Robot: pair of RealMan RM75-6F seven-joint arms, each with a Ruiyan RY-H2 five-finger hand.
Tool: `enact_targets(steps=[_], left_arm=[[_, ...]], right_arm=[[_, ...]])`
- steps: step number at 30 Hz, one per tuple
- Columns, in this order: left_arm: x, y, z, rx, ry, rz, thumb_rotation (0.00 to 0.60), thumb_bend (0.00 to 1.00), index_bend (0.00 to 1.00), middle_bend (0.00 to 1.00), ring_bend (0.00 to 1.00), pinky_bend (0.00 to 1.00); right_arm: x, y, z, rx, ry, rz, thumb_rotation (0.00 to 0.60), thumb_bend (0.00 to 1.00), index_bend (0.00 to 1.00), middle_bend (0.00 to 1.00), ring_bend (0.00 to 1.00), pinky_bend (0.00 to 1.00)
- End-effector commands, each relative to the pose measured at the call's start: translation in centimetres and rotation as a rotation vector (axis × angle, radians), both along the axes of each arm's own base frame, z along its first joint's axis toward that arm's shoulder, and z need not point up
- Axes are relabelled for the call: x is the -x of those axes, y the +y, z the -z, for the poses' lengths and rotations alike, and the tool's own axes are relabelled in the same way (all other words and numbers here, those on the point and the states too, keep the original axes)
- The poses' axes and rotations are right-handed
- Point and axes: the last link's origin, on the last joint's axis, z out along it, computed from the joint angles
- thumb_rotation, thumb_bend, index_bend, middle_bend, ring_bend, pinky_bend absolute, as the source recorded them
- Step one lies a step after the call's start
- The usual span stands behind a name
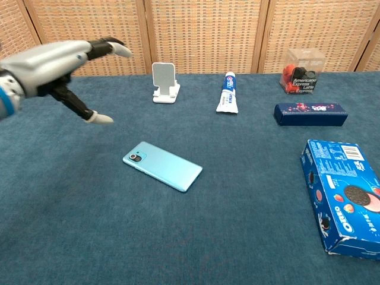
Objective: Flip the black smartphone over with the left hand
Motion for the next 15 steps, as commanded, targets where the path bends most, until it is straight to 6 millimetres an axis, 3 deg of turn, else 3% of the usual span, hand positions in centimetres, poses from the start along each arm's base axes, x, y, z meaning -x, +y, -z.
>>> enact_targets(steps=[1, 7, 15], left_arm=[[3.6, -3.2, -5.4, -0.042, -0.034, -0.074, 0.6, 0.0, 0.0, 0.0, 0.0, 0.0], [8.3, -8.1, -10.1, -0.055, -0.007, -0.221, 0.6, 0.0, 0.0, 0.0, 0.0, 0.0], [12.5, -12.9, -12.5, -0.106, -0.024, -0.335, 0.6, 0.0, 0.0, 0.0, 0.0, 0.0]], right_arm=[[-0.1, 0.0, 0.0, 0.001, 0.002, -0.001, 0.6, 0.0, 0.05, 0.0, 0.0, 0.0], [-0.1, 0.1, -0.1, 0.004, -0.002, 0.0, 0.6, 0.0, 0.05, 0.0, 0.0, 0.0], [-0.4, 0.2, 0.0, 0.001, 0.001, -0.015, 0.6, 0.0, 0.05, 0.0, 0.0, 0.0]])
